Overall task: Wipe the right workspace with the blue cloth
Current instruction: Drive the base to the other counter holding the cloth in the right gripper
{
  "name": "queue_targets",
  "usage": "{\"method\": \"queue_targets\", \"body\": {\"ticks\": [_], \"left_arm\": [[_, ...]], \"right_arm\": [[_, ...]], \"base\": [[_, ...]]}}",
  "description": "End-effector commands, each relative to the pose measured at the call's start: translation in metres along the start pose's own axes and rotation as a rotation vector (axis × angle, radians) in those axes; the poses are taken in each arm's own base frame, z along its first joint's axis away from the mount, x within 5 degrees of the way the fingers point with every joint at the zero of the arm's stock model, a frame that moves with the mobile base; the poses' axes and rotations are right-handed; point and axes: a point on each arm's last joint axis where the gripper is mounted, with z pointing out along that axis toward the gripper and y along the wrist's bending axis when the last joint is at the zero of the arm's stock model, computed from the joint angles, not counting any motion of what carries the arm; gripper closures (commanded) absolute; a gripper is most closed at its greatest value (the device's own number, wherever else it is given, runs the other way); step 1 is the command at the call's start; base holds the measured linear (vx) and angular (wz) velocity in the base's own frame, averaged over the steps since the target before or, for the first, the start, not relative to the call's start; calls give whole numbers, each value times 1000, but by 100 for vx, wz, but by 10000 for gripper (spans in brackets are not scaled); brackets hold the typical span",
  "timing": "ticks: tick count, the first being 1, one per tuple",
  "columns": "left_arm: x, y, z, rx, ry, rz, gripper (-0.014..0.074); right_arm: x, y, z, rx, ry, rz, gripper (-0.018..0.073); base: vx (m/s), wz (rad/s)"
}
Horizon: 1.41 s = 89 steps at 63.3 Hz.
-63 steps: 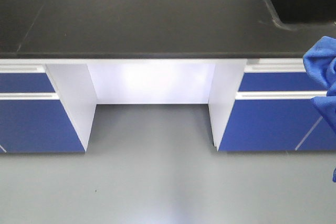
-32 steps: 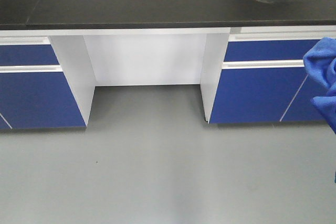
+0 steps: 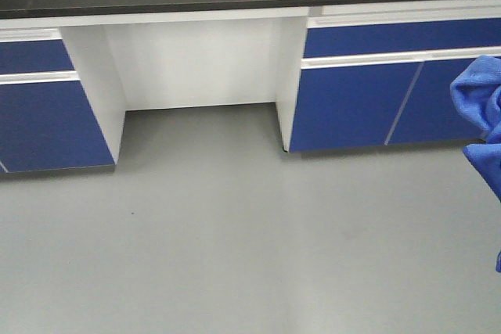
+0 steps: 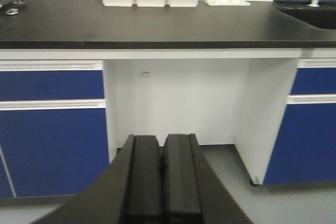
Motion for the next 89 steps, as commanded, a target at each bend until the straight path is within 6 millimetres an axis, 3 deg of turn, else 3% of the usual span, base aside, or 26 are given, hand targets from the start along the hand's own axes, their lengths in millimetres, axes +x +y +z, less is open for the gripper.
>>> {"method": "queue_targets", "body": {"ticks": [1,89], "left_arm": [[2,-1,1,9,-64,-8,602],[2,-1,1,9,-64,-8,602]], "right_arm": [[-15,-1,-6,12,-107,-7,567],[-15,-1,-6,12,-107,-7,567]], "base": [[-23,-31],[-10,-66]]}}
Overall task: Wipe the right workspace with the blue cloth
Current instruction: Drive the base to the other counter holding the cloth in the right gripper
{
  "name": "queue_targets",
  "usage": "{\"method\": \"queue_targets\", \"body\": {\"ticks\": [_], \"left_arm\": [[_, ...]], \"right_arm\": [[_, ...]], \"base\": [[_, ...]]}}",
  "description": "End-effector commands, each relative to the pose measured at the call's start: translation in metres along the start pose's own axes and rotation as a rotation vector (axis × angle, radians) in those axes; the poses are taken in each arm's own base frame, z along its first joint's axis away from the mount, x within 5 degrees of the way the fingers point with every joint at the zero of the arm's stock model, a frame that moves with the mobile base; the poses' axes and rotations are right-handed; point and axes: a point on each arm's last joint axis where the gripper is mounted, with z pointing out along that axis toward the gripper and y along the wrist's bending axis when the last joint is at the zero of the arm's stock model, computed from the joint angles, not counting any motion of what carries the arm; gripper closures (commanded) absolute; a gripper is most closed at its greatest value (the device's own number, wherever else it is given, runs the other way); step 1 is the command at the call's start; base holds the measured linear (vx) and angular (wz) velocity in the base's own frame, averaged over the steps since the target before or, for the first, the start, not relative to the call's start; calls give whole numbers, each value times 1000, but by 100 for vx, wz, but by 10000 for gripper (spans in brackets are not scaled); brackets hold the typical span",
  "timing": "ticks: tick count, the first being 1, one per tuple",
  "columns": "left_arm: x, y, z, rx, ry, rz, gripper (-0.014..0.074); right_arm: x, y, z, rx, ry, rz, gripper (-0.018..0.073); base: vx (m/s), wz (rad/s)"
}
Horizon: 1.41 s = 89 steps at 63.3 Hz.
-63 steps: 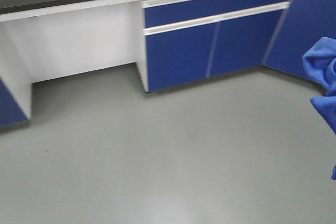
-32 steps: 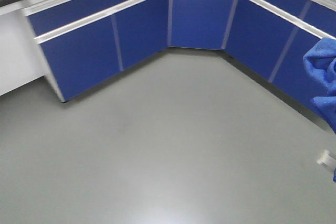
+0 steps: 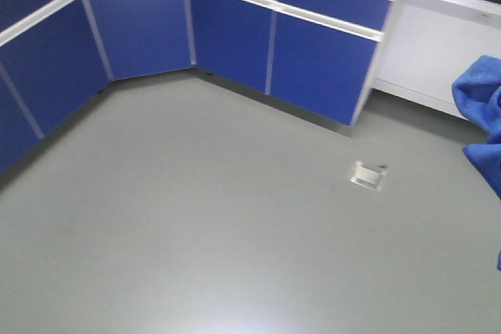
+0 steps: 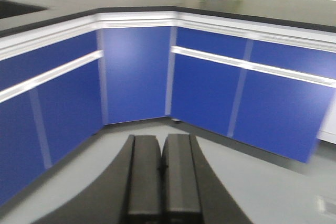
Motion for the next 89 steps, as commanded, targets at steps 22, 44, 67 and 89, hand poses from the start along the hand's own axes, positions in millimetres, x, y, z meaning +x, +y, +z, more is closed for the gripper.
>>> {"method": "queue_targets", "body": {"ticks": [22,44,67,89], "left_arm": [[2,-1,1,9,-64,-8,602],[2,-1,1,9,-64,-8,602],[2,-1,1,9,-64,-8,602],[2,-1,1,9,-64,-8,602]], "right_arm": [[-15,-1,-6,12,-107,-6,567],[-15,-1,-6,12,-107,-6,567],[-15,-1,-6,12,-107,-5,567],[-15,-1,-6,12,-107,-5,567]], "base": [[0,-62],[7,-48],[16,-30],[27,-14]]}}
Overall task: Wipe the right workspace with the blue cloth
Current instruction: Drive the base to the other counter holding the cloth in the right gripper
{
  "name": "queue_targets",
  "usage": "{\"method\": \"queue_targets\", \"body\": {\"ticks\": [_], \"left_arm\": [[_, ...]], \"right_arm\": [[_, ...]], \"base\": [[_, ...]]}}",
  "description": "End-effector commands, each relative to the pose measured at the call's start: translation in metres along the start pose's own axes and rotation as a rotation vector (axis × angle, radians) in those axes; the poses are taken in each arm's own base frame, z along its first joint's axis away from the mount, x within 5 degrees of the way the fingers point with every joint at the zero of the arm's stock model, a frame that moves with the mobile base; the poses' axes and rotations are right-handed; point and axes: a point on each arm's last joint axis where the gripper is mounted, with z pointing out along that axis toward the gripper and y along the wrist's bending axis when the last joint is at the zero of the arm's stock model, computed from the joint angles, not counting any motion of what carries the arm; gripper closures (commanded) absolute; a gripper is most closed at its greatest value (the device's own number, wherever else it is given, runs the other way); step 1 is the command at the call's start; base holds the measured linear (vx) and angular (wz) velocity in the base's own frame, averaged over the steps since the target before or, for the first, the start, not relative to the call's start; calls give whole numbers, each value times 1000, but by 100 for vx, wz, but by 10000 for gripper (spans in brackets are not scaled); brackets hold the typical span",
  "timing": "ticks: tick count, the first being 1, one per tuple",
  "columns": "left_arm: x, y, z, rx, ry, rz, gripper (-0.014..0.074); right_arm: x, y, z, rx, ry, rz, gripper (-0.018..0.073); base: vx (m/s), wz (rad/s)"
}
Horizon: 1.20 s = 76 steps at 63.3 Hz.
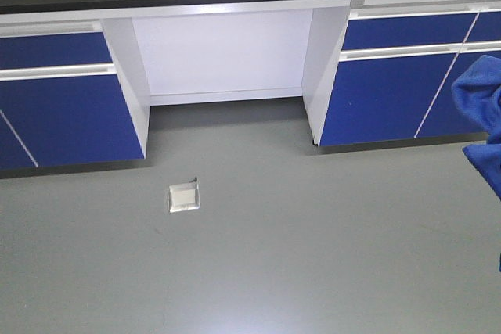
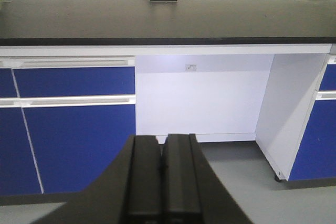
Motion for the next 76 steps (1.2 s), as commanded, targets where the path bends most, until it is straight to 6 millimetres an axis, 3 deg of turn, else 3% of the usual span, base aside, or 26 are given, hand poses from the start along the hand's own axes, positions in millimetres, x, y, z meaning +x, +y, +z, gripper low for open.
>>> {"method": "queue_targets", "body": {"ticks": [1,76], "left_arm": [[2,-1,1,9,-64,-8,602],[2,-1,1,9,-64,-8,602]], "right_arm": [[-15,-1,-6,11,-108,-4,567],[-15,-1,-6,11,-105,-4,567]], "base": [[33,-8],[37,0]]}}
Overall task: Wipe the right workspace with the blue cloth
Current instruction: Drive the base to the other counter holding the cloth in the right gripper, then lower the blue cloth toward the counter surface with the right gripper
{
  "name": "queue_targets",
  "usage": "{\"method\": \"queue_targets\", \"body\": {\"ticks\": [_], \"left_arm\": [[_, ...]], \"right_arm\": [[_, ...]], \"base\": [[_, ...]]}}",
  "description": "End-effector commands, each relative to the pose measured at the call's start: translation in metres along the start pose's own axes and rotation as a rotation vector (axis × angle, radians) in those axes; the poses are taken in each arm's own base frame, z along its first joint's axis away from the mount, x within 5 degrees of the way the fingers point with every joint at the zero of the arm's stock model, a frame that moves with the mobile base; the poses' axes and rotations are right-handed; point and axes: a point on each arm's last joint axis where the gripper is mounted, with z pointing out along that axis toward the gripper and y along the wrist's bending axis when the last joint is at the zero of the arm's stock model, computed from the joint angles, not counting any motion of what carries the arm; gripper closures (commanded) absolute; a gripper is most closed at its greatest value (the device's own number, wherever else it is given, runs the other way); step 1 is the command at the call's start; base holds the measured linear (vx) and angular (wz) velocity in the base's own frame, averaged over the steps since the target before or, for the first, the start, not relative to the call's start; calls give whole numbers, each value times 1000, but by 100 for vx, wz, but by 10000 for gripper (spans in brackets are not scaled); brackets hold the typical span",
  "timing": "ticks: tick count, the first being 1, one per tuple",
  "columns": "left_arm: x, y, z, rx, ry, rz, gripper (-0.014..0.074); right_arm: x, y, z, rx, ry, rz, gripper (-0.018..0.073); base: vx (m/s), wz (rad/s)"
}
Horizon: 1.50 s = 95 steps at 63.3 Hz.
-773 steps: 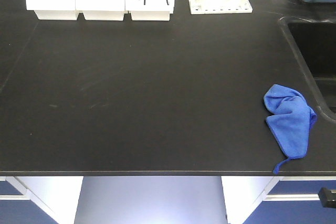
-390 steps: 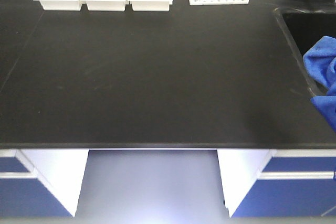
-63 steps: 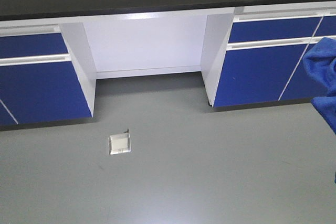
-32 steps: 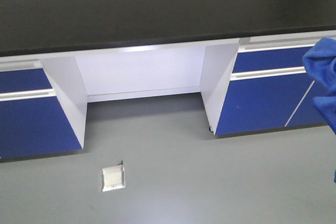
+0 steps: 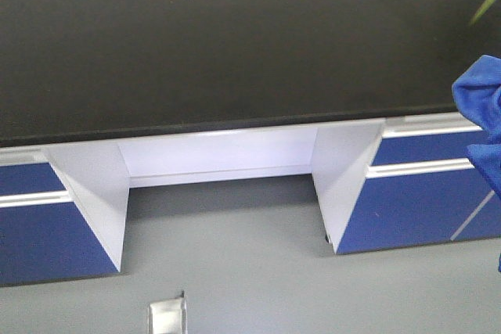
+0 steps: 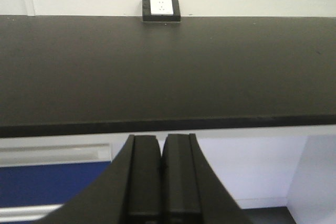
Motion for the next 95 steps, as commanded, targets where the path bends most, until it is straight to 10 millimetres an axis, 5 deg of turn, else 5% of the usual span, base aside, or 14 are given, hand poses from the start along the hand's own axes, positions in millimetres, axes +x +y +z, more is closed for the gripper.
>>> {"method": "queue_targets", "body": {"ticks": [1,95], "left_arm": [[2,-1,1,9,-64,-8,602],[2,-1,1,9,-64,-8,602]], "right_arm": [[-15,-1,-6,11,-105,-4,567],[-15,-1,-6,11,-105,-4,567]], "base": [[35,15],[21,6]]}}
